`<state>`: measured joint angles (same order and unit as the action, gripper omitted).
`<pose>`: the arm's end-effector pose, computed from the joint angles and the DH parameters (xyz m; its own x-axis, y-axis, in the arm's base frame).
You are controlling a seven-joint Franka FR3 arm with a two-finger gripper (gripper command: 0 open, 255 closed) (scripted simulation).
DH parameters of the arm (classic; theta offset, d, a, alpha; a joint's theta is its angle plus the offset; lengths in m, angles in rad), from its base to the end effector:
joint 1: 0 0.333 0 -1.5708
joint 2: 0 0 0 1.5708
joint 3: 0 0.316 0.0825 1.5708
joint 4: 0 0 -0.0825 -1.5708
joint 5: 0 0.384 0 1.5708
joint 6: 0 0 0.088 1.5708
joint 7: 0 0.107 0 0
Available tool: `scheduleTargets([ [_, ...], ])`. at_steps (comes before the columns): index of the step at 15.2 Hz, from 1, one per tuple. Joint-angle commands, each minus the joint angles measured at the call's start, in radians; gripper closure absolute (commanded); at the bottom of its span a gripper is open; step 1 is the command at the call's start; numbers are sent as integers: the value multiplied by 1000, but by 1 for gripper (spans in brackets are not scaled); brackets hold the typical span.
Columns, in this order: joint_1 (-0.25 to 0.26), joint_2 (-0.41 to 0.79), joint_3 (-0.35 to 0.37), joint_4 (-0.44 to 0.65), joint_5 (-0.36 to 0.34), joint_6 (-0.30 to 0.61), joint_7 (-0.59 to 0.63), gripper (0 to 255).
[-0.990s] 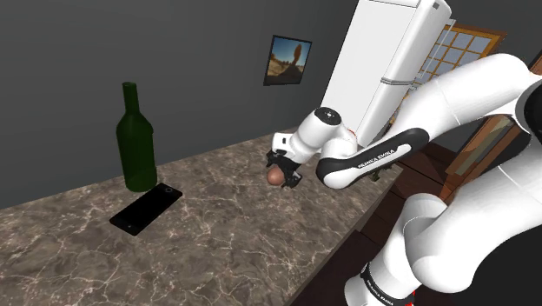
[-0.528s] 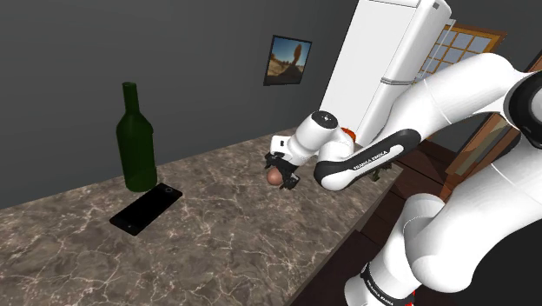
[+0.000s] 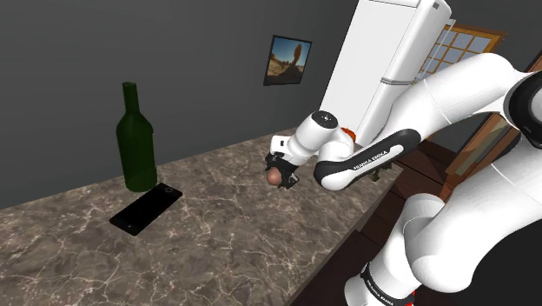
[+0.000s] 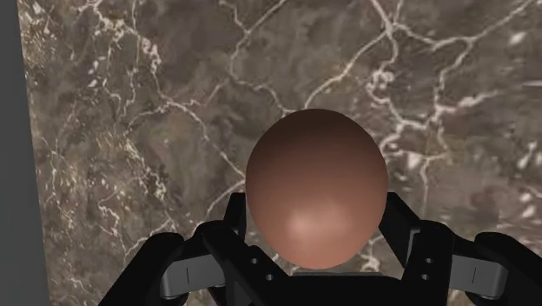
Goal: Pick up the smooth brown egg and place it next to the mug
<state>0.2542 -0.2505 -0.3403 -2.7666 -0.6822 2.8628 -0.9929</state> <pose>0.4038 0.0056 0.3160 0.0634 0.9919 -0.1104 0.9274 -0.0177 0.3737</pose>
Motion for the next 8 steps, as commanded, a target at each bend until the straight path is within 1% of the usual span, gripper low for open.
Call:
scheduleTargets([
  [1, 0, 0, 0, 0, 0, 0, 0, 255],
  [4, 0, 1, 0, 0, 0, 0, 0, 255],
  [8, 26, -64, -9, 8, 49, -73, -47, 255],
])
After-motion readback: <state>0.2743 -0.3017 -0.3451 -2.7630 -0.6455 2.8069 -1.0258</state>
